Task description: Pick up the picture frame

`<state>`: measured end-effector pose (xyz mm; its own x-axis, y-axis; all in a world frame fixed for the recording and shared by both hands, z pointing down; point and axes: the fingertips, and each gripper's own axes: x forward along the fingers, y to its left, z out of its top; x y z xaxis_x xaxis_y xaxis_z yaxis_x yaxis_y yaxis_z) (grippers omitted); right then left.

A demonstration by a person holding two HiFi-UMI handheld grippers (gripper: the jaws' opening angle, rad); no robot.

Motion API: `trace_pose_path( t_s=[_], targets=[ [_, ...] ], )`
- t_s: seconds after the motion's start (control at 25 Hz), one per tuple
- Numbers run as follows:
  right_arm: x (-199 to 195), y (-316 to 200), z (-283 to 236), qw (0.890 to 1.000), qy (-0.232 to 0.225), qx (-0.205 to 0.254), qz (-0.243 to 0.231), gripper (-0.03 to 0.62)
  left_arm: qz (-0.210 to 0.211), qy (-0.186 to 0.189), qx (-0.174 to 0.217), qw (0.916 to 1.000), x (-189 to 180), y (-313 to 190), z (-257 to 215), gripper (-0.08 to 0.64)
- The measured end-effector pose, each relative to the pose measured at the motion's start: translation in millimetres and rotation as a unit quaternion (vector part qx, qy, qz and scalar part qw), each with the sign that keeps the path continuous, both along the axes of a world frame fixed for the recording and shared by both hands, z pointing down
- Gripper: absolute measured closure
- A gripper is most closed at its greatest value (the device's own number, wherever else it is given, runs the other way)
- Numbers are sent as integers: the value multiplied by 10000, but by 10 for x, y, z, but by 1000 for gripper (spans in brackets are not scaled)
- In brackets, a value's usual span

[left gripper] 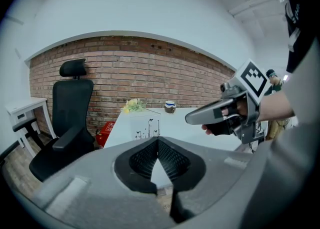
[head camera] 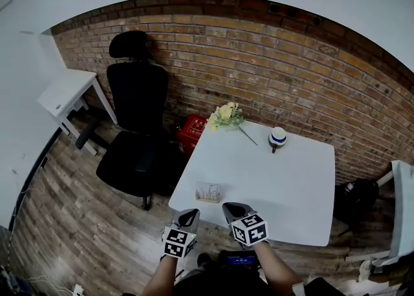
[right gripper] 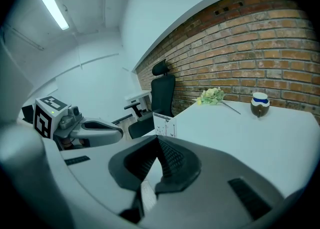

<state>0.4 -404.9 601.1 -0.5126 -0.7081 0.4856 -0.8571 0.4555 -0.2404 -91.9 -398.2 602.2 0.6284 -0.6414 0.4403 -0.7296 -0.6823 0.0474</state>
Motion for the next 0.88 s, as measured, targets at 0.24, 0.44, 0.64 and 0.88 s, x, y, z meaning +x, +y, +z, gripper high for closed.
trace_pose_path(
  t_s=[0.24, 0.44, 0.64, 0.88],
  targets=[
    [62, -1, 64, 9998, -64, -135, -125, 583, -23, -72, -89, 9999, 84, 6, 52, 548],
    [96, -31, 155, 9993, -58, -251, -252, 583, -102, -140, -124, 9998, 131, -21, 91, 548],
    [59, -144, 286, 9993, 43, -299, -223, 583, -138, -143, -84, 9998, 91, -166, 155, 548],
    [46, -423, 470, 9990, 20, -440, 72, 524, 13, -380, -227, 9990, 63, -535, 370, 477]
  ],
)
